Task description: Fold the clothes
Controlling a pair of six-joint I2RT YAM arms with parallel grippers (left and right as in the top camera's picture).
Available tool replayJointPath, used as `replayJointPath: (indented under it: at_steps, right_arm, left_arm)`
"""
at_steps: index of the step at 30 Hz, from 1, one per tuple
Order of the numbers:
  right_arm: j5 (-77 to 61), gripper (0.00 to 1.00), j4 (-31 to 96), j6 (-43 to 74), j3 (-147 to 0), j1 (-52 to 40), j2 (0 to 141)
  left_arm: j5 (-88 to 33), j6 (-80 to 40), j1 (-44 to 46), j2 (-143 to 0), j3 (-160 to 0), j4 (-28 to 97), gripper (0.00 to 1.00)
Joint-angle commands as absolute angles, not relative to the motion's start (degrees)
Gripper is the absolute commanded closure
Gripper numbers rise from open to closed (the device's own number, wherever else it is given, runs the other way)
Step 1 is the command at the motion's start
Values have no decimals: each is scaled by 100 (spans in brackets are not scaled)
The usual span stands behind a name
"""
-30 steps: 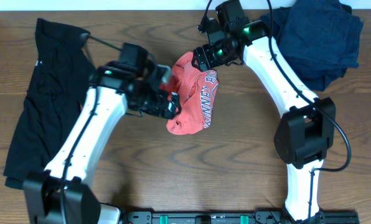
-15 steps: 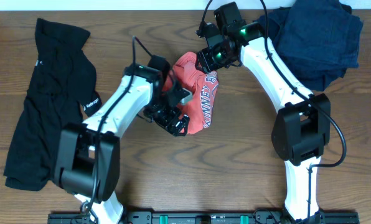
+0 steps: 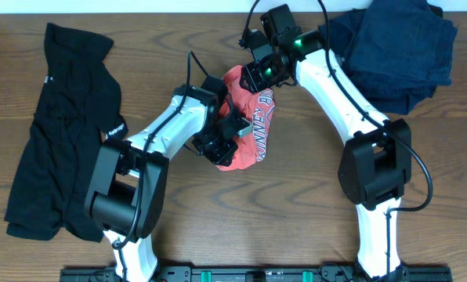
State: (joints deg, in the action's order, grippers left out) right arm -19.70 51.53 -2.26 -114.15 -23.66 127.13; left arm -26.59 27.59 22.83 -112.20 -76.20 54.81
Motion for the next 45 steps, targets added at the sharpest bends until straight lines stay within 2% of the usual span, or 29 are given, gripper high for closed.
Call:
replayJointPath:
  at_steps: [1,4,10,15,18,23,28,32,45]
  right_arm:
    - [-1970,59,5120,-309,-11430,-2353,12766]
    - [-1975,62,5103,-274,-11430,-2316,12766]
    - [-1973,58,5468,-174,-11430,-2305,12809]
    - [-1953,47,5369,-67,-11430,-2285,13080]
    - [-1957,47,5260,-51,-11430,-2285,13301]
    - [-1951,59,5181,40,-11430,-2274,13417]
    - [-1955,87,5120,176,-11434,-2143,13262]
    - [-1955,98,5229,276,-11434,-1903,12975]
    - [-1949,99,6580,60,-11434,-1083,11843]
  left_arm:
    - [-2576,2738,2272,-11268,-7561,5494,94]
    - [-2198,2283,2268,-11251,-7570,5500,94]
    - [-1981,1831,2268,-11021,-7577,5583,94]
    - [-1975,1782,2268,-10735,-7577,5559,94]
    - [-1649,1516,2270,-10575,-7577,5511,94]
    - [-1094,1203,2268,-10348,-7577,5494,94]
    - [-875,1162,2268,-10160,-7577,5489,94]
    - [-375,875,2268,-9942,-7577,5474,94]
    - [-189,521,2270,-8912,-7577,5568,94]
